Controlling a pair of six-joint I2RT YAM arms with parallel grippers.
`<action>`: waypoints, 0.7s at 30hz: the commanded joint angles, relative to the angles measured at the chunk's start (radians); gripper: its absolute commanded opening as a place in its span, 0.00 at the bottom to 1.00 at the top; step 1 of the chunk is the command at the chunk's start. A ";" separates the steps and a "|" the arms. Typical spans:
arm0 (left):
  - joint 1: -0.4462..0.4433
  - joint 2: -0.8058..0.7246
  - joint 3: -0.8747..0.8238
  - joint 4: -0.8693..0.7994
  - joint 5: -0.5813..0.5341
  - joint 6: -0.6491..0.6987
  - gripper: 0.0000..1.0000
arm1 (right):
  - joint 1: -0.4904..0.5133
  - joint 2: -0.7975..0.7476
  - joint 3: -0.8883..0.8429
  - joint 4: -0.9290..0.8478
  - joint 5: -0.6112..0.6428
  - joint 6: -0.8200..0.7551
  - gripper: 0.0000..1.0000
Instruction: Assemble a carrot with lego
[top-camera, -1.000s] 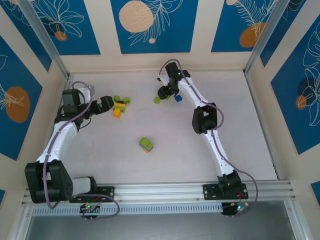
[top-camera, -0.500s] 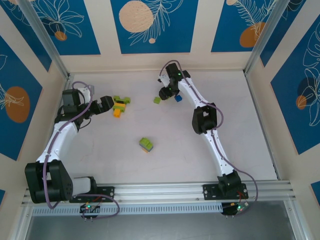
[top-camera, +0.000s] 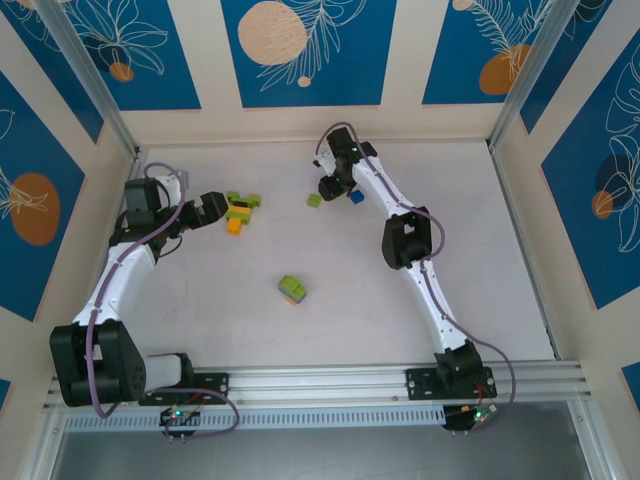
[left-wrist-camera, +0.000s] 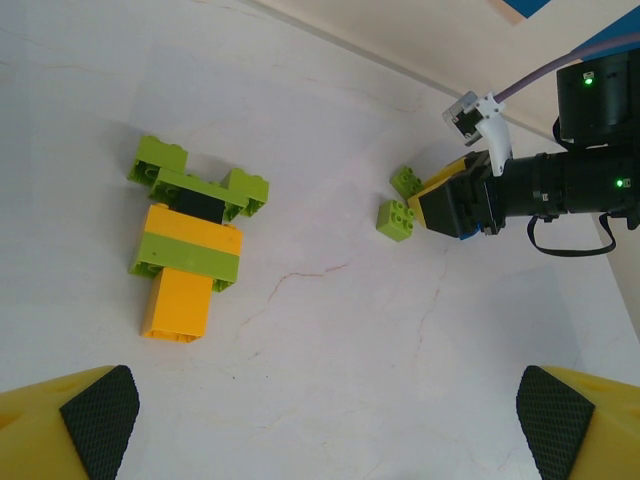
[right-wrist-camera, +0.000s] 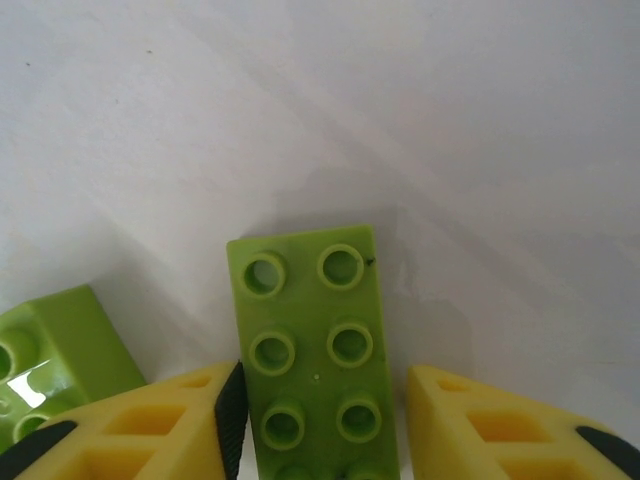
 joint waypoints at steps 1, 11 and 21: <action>0.009 0.000 0.025 0.001 0.019 0.003 1.00 | 0.011 0.028 0.012 -0.066 -0.036 0.003 0.42; 0.010 0.000 0.025 0.002 0.021 0.004 1.00 | -0.007 -0.150 -0.161 0.004 -0.110 0.100 0.32; 0.009 -0.007 0.023 0.004 0.025 0.000 1.00 | 0.055 -0.493 -0.490 0.037 -0.024 0.143 0.31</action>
